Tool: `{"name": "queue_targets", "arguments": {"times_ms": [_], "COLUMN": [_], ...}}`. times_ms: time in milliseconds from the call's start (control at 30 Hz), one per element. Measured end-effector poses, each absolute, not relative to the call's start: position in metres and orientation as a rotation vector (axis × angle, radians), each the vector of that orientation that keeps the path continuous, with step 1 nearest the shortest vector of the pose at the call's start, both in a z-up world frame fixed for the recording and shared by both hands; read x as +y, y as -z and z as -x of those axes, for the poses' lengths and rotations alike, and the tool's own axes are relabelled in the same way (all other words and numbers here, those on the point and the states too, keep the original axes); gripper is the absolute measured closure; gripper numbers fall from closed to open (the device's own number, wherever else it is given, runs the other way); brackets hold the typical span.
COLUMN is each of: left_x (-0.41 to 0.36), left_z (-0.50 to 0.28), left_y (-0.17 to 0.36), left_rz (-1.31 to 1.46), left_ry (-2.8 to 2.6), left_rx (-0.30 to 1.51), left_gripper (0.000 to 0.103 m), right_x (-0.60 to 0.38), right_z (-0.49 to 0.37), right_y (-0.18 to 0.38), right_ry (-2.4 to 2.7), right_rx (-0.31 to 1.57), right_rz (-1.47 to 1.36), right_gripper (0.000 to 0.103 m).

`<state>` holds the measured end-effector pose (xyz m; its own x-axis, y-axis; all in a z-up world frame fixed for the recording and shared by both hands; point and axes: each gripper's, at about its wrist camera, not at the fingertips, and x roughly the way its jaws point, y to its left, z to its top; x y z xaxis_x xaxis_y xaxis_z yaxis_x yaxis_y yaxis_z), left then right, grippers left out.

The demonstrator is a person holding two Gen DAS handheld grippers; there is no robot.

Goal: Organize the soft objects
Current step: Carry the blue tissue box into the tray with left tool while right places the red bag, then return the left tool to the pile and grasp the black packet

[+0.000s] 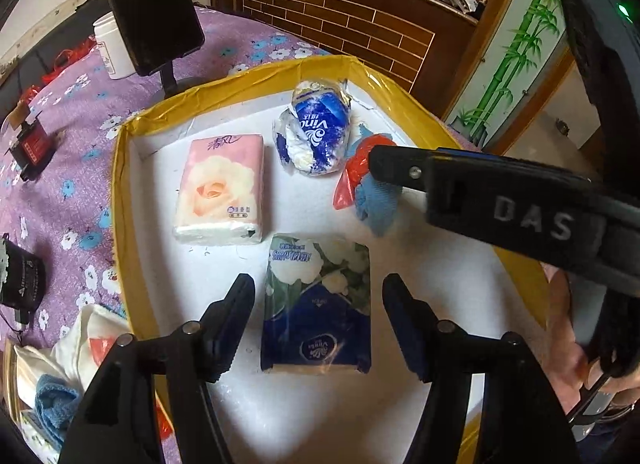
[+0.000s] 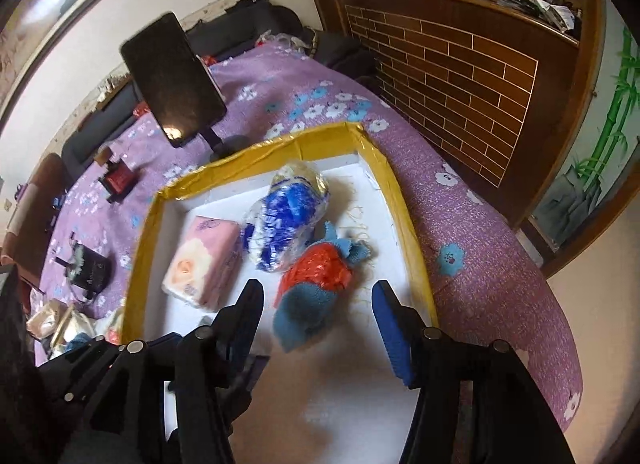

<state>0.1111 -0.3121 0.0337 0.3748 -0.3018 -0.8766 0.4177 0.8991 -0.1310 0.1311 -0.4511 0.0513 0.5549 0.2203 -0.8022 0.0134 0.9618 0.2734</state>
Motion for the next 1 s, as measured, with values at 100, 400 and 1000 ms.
{"name": "queue_targets", "arguments": {"times_ms": [100, 400, 1000], "left_x": [-0.307, -0.278, -0.179], "left_z": [-0.103, -0.067, 0.013], "left_y": [-0.04, -0.057, -0.071], "left_rz": [-0.103, -0.082, -0.026], "left_ry": [0.473, 0.496, 0.497], "left_rx": [1.08, 1.029, 0.969], "left_gripper": [0.038, 0.036, 0.034], "right_x": [-0.445, -0.408, -0.329], "right_z": [-0.116, -0.073, -0.024], "right_y": [-0.062, -0.081, -0.083], "right_ry": [-0.144, -0.256, -0.438], "right_rx": [0.942, 0.88, 0.879], "right_rz": [-0.269, -0.305, -0.286], "right_gripper": [0.042, 0.042, 0.042]}}
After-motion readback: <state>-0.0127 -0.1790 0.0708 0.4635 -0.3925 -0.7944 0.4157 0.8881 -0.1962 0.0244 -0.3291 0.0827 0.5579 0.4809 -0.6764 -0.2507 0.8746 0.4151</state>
